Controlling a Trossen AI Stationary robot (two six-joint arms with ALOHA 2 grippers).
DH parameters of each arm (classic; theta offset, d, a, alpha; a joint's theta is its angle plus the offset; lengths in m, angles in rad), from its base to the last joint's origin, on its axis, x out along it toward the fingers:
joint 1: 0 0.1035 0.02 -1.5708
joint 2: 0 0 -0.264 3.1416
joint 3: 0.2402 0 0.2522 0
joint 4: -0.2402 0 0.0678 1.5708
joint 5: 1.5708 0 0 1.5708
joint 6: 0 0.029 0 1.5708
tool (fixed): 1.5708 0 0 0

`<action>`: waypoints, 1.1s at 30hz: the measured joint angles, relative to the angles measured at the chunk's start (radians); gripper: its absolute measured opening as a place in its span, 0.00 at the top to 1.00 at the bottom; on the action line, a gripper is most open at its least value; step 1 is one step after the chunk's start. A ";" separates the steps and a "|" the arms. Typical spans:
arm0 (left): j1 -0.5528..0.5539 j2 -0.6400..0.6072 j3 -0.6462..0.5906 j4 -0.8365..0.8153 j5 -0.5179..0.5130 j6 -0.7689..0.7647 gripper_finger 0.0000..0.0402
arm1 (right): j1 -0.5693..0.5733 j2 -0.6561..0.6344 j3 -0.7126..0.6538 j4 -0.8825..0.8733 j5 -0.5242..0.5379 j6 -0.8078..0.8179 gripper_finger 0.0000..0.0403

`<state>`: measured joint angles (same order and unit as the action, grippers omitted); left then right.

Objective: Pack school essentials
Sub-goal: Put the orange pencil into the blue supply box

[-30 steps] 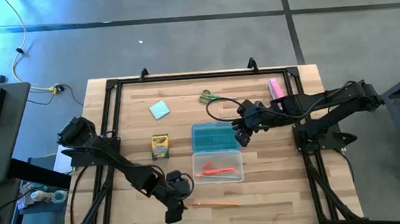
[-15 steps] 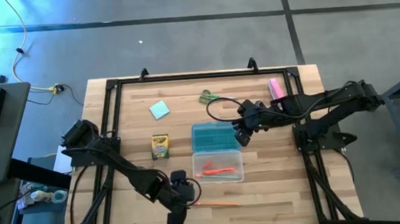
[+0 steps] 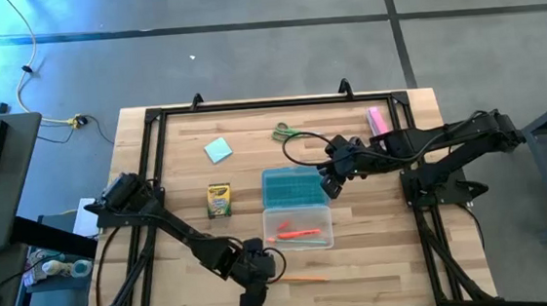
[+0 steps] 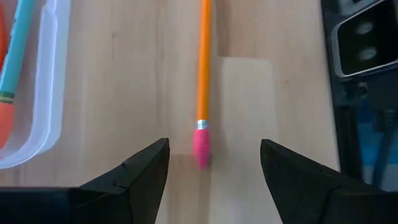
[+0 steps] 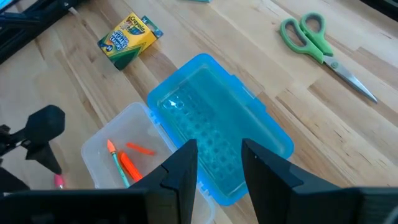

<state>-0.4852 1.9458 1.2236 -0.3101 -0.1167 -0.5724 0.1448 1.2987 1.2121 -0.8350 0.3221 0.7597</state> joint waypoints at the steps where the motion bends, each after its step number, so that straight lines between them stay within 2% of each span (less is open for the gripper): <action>1: 0.001 0.007 0.000 0.011 -0.002 0.000 0.40 | 0.000 0.000 0.000 -0.001 0.004 0.000 0.71; 6: 0.001 0.034 0.002 0.036 -0.050 0.030 0.40 | 0.000 0.000 0.000 -0.009 0.012 0.000 0.71; 12: -0.005 0.081 0.008 0.028 -0.049 0.035 0.40 | 0.000 0.000 0.000 -0.019 0.012 0.000 0.71; 17: -0.025 0.101 0.012 0.009 -0.139 0.010 0.42 | 0.000 0.000 0.000 -0.024 0.012 0.000 0.71; 21: -0.026 0.106 0.011 0.001 -0.159 0.003 0.53 | 0.000 0.000 0.000 -0.028 0.012 0.002 0.71; 33: -0.027 0.108 0.008 -0.009 -0.171 0.049 0.94 | 0.000 0.000 0.000 -0.030 0.012 0.003 0.71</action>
<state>-0.5121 2.0541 1.2320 -0.3187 -0.2882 -0.5238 0.1448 1.2987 1.2121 -0.8650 0.3344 0.7628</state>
